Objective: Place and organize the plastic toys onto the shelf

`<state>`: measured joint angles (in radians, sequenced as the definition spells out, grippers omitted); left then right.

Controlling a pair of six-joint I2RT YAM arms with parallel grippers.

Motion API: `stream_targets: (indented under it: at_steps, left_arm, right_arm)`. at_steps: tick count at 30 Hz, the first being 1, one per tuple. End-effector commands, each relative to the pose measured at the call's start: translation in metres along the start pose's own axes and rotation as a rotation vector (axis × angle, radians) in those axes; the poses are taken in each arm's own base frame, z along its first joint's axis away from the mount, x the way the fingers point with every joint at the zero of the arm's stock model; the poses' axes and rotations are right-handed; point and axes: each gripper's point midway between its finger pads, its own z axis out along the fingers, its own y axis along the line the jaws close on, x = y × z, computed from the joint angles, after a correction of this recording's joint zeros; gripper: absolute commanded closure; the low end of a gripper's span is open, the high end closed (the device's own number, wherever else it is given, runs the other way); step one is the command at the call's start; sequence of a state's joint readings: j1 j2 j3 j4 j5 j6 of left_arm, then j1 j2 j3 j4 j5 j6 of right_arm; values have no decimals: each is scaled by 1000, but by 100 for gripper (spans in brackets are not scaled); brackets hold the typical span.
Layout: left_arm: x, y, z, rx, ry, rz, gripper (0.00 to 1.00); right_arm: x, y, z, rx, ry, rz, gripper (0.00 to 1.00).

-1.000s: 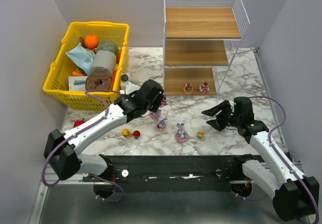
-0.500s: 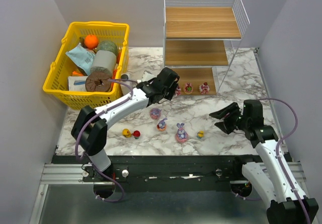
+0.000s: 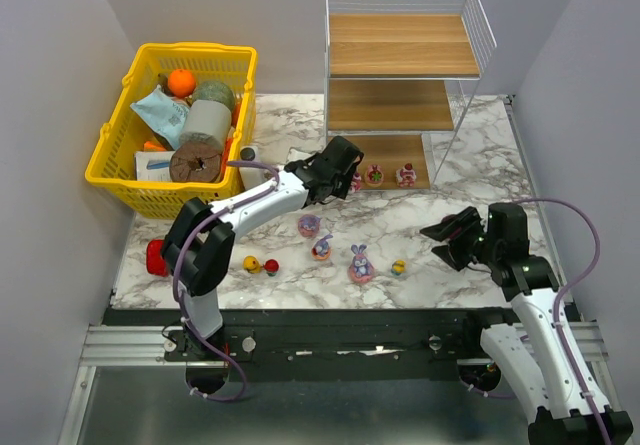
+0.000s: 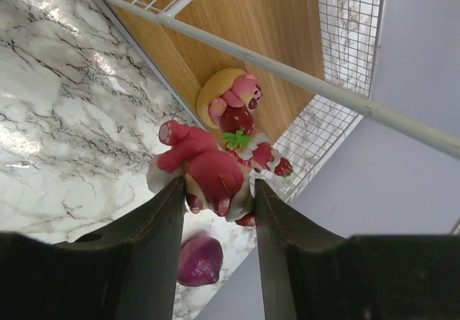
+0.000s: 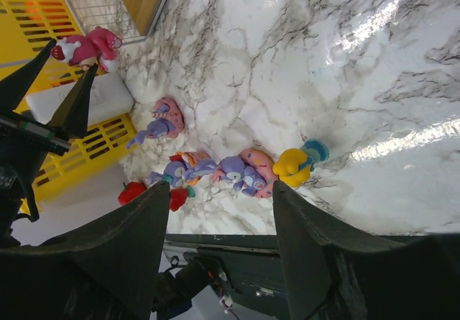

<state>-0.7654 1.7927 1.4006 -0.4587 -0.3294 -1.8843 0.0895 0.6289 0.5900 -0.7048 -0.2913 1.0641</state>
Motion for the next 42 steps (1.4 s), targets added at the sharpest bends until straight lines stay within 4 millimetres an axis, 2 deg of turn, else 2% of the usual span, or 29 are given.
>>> stream_targets:
  at_steps: [1, 23, 28, 42]
  left_arm:
    - [-11, -6, 9, 18, -61, -97, 88]
    - [-17, 19, 55, -23, -91, -153, 88]
    - [-18, 9, 63, 7, -93, -157, 88]
    - [-20, 11, 79, 56, -116, -146, 88]
  right_arm:
    - [0, -13, 0, 38, -15, 8, 34]
    - [4, -19, 0, 47, -9, 5, 33]
    - [4, -20, 1, 53, -9, 4, 33]
    - [5, -25, 4, 61, -6, 3, 33]
